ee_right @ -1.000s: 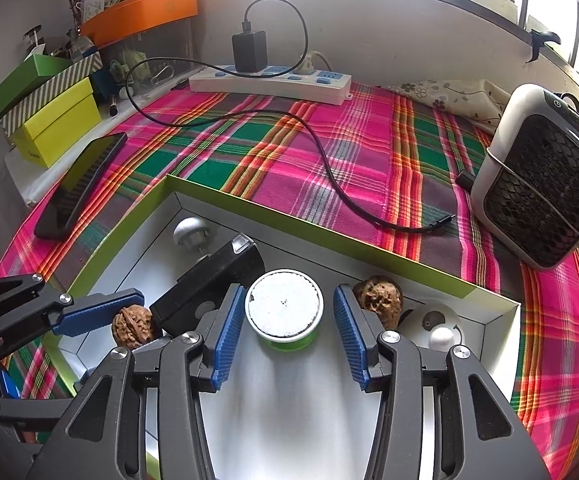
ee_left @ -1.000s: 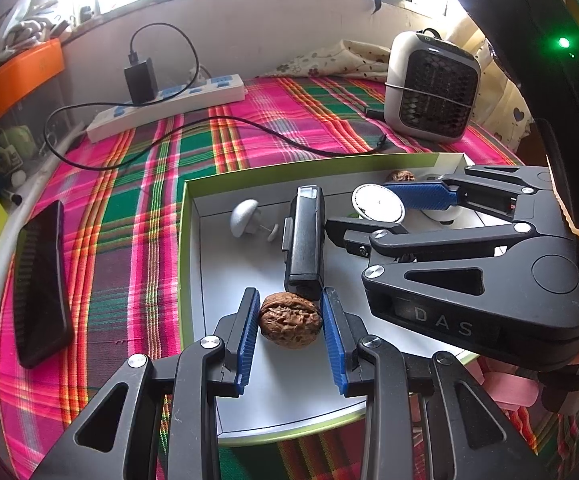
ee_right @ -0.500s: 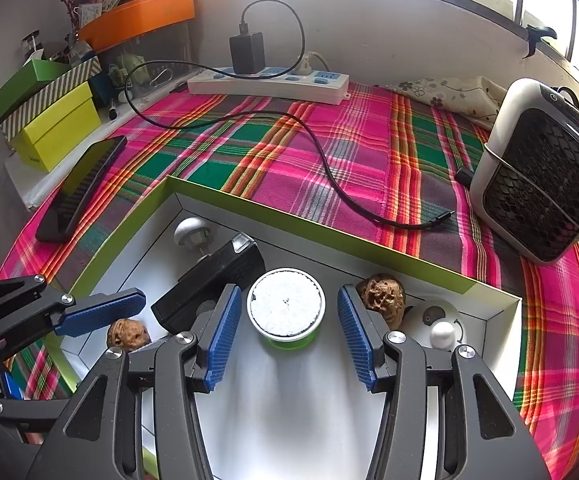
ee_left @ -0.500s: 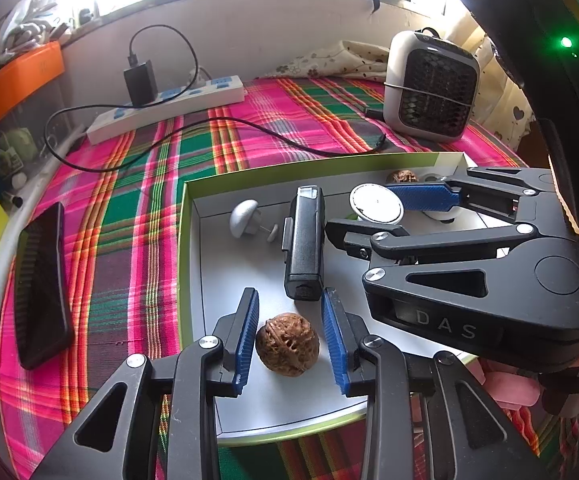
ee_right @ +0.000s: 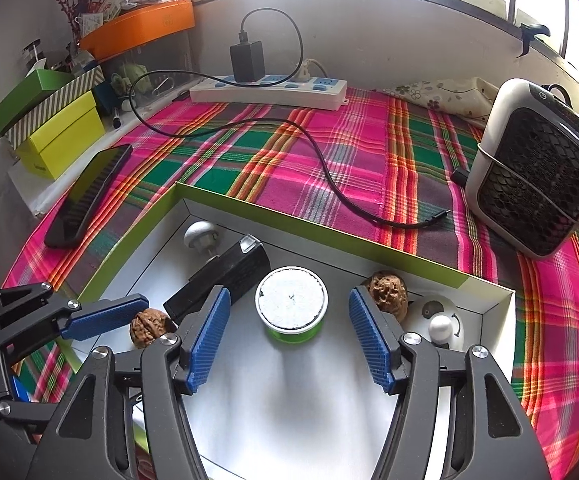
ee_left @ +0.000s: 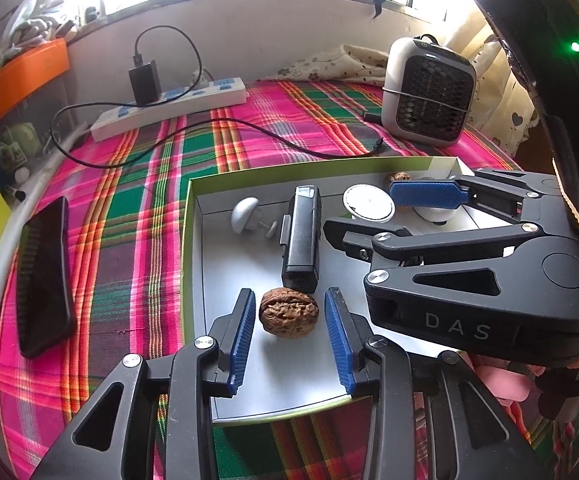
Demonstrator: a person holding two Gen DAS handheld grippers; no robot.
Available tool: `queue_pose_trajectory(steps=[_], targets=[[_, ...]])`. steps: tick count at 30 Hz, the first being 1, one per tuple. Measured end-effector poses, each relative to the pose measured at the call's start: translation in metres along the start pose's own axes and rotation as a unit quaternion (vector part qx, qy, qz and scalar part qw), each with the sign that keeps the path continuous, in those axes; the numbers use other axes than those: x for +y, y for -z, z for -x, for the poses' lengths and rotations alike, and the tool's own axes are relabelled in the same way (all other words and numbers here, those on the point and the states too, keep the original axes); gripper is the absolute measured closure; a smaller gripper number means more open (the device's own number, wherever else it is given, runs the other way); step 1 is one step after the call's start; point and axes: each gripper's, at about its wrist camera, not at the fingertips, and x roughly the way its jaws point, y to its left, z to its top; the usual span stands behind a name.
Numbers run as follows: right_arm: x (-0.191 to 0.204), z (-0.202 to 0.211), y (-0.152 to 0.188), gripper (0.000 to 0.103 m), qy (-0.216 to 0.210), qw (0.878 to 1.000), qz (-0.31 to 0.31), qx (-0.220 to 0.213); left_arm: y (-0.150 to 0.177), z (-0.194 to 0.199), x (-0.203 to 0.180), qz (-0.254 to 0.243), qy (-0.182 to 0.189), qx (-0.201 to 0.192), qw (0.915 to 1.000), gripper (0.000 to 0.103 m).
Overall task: Organize objects
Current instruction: 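Lower the spool and walnut into the box and open both grippers, then withdraw both open grippers from the box toward the pink clips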
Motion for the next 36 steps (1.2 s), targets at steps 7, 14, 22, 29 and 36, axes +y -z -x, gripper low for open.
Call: queue_pose_trajectory(steps=[7,14,22,29,36], targets=[[-0.001,0.01,0.002,0.04,-0.002,1.0,-0.01,-0.009,0.002,0.012,0.001,0.005,-0.003,-0.009,0.9999,0.068],[0.001,0.023,0.007,0.04,0.0,1.0,-0.02,-0.02,0.007,0.024,0.0,0.006,-0.004,-0.018,0.9998,0.068],[0.006,0.041,0.014,0.04,0.004,0.999,-0.026,-0.032,0.015,0.042,-0.002,0.006,-0.005,-0.028,0.9996,0.068],[0.014,0.057,0.025,0.04,0.008,0.999,-0.025,-0.041,0.023,0.056,-0.004,0.007,-0.004,-0.037,0.9993,0.068],[0.015,0.074,0.042,0.04,0.01,0.998,-0.036,-0.054,0.035,0.071,-0.006,0.006,-0.004,-0.044,0.999,0.068]])
